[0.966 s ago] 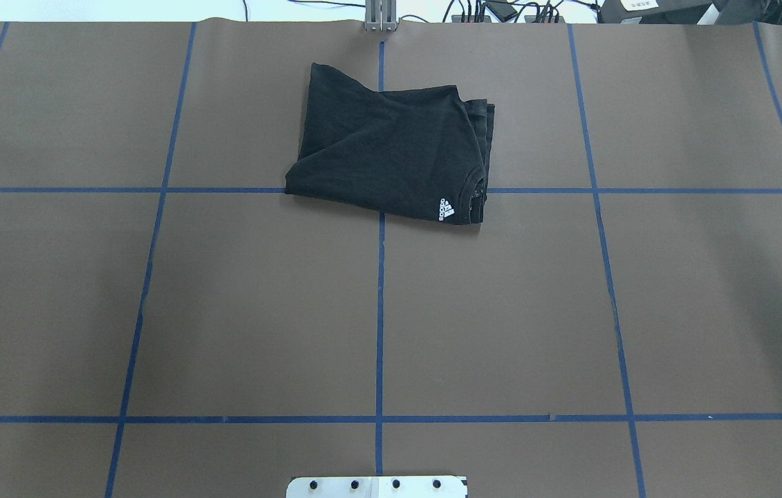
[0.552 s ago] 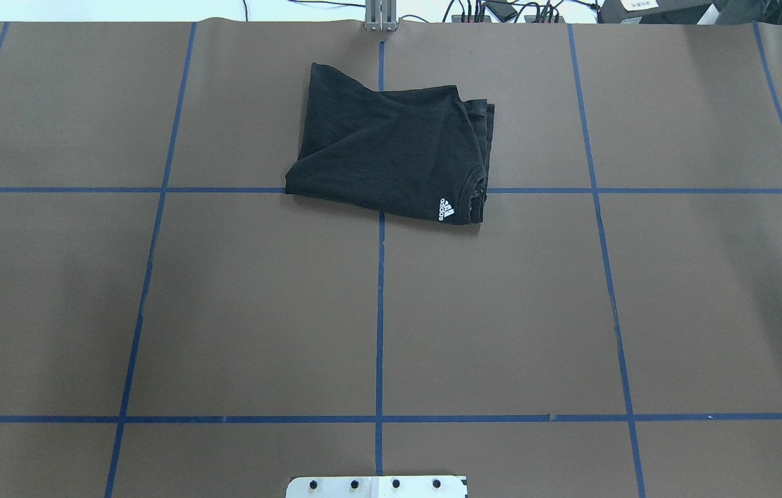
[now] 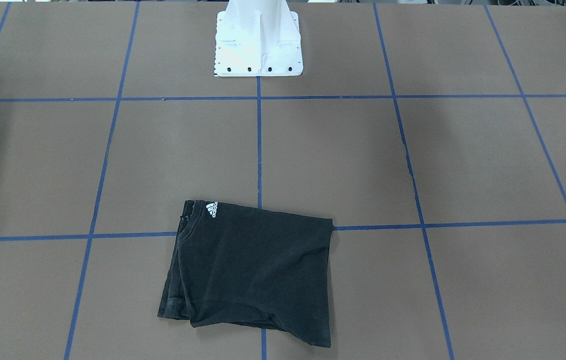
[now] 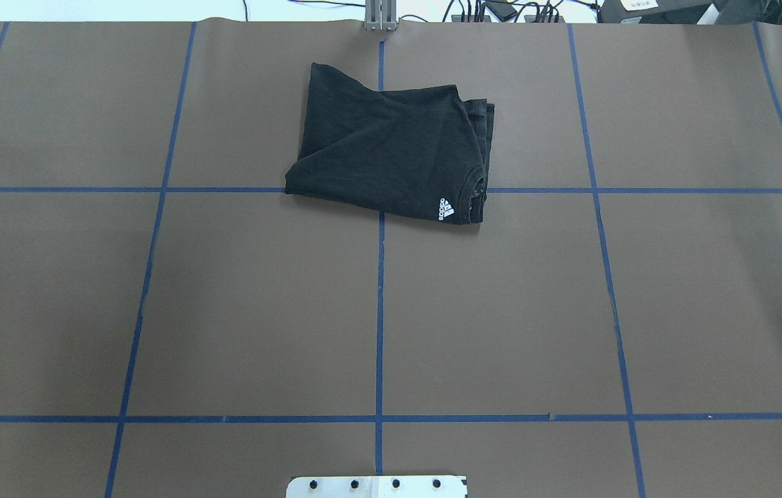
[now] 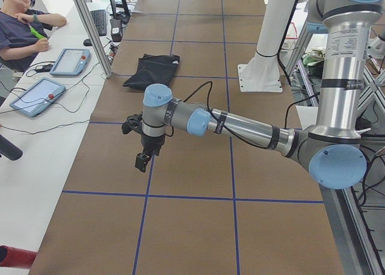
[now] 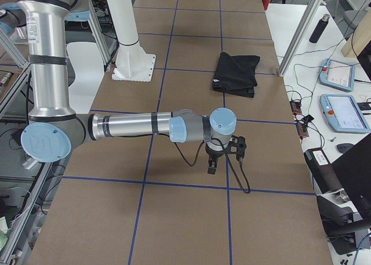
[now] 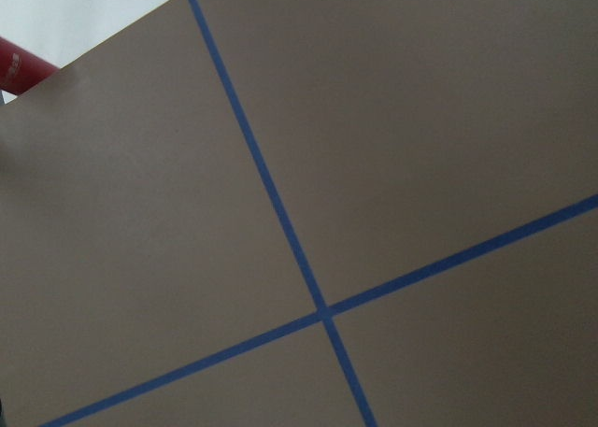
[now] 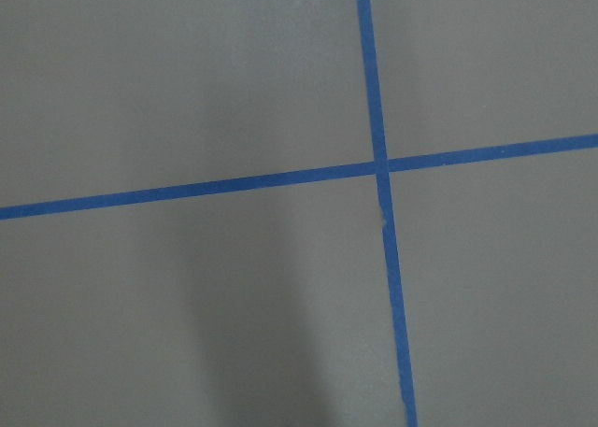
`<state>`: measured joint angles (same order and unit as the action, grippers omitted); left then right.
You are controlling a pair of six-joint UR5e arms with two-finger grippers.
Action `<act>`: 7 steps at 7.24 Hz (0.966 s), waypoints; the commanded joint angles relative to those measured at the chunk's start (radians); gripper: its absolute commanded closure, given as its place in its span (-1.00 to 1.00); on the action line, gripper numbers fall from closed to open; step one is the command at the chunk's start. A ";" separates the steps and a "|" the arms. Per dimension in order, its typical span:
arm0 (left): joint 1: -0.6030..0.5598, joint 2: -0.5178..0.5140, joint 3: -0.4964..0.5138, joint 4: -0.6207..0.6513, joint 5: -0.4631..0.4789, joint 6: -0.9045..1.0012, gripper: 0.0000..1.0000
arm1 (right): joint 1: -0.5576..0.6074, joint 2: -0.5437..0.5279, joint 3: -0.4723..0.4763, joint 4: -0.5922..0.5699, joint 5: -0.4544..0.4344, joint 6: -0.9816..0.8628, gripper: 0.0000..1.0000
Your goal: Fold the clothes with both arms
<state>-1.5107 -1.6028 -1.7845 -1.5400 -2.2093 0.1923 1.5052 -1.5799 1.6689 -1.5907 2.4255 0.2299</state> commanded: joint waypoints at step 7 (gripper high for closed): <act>-0.043 0.082 0.136 -0.020 -0.096 0.039 -1.00 | 0.020 -0.064 0.002 -0.002 0.030 -0.064 -1.00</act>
<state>-1.5533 -1.5487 -1.6380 -1.5583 -2.3038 0.2325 1.5245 -1.6398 1.6686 -1.5924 2.4580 0.1655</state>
